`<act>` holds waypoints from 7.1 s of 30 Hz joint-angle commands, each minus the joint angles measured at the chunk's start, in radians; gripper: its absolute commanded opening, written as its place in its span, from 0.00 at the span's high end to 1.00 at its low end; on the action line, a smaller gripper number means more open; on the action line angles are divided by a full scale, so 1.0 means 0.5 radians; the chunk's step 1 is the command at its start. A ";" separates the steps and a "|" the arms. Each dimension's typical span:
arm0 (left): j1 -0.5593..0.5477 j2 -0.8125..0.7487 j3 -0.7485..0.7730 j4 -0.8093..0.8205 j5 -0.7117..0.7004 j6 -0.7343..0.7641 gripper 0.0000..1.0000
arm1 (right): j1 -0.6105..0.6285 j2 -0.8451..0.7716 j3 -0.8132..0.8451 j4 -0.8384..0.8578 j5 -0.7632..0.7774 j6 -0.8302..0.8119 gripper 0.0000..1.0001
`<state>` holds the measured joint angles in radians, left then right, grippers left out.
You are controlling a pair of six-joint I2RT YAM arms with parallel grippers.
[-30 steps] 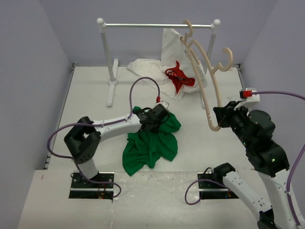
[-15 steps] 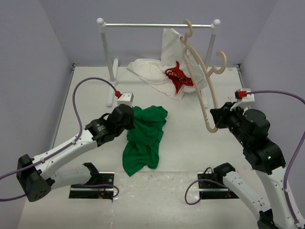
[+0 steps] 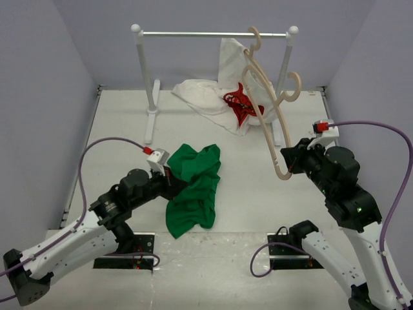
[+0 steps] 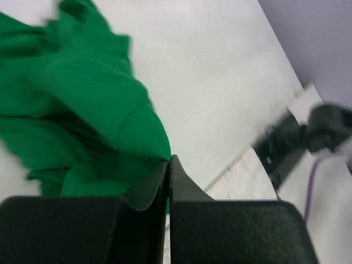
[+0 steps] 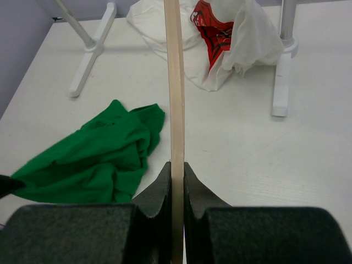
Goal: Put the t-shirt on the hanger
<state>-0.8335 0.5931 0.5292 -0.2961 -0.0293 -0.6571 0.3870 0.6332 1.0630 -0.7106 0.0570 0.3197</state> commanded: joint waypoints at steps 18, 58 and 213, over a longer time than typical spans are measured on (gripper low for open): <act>-0.215 0.888 0.552 -0.379 -0.884 -0.195 0.28 | 0.005 0.083 0.003 0.187 -0.057 0.038 1.00; -0.149 1.755 0.588 0.476 0.451 0.312 0.48 | 0.002 0.234 0.028 0.200 -0.102 0.020 1.00; 0.716 2.155 1.943 -0.463 -0.190 0.369 1.00 | 0.188 0.328 -0.230 0.045 -0.867 -0.094 1.00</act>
<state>-0.4847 1.7223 1.4494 -0.5276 -0.1513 -0.4713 0.4654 0.7963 0.9478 -0.7364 -0.3802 0.2760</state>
